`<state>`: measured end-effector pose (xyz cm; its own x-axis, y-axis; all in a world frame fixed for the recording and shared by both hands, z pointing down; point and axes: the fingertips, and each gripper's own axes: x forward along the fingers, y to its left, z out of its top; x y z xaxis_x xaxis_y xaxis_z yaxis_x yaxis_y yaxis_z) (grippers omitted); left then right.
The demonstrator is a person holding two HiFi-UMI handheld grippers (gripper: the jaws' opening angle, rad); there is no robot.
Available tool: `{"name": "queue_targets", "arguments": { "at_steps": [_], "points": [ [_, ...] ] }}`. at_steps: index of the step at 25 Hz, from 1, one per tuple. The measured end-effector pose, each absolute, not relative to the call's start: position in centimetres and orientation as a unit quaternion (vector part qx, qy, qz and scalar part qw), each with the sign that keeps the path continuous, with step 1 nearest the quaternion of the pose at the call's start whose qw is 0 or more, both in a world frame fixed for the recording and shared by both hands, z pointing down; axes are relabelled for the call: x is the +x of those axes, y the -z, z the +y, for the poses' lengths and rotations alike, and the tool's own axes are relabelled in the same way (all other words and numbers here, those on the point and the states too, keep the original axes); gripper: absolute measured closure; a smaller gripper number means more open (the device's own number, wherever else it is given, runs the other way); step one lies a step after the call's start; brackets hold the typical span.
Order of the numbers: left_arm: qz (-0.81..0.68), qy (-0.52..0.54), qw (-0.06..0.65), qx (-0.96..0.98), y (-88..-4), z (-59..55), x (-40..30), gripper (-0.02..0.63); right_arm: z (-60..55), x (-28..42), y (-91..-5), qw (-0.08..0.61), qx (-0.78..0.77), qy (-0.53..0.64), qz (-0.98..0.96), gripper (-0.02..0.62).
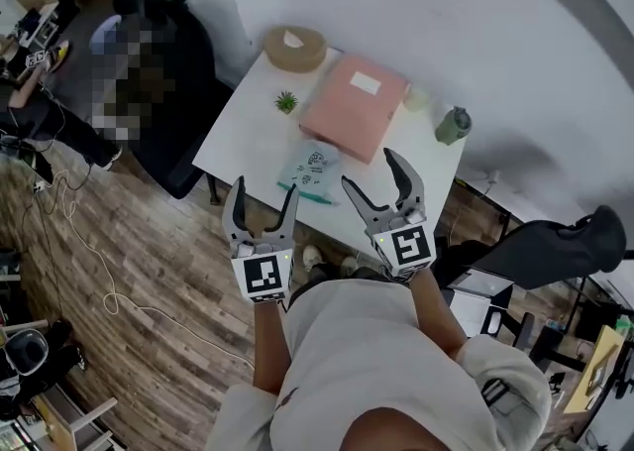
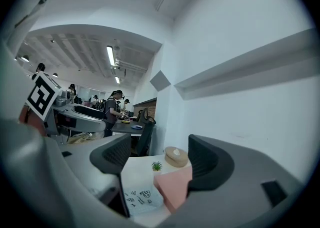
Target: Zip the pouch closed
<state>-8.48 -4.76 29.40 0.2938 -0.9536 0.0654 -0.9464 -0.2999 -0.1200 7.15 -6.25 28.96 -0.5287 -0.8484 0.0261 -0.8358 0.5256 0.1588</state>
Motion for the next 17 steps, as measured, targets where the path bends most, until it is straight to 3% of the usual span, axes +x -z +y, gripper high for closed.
{"name": "queue_targets", "arguments": {
  "at_steps": [17],
  "points": [
    [0.63,0.08,0.069,-0.77,-25.1,0.8,-3.8,0.227,-1.9,11.4,-25.1,0.008,0.454,0.075,-0.888,0.245]
  ]
}}
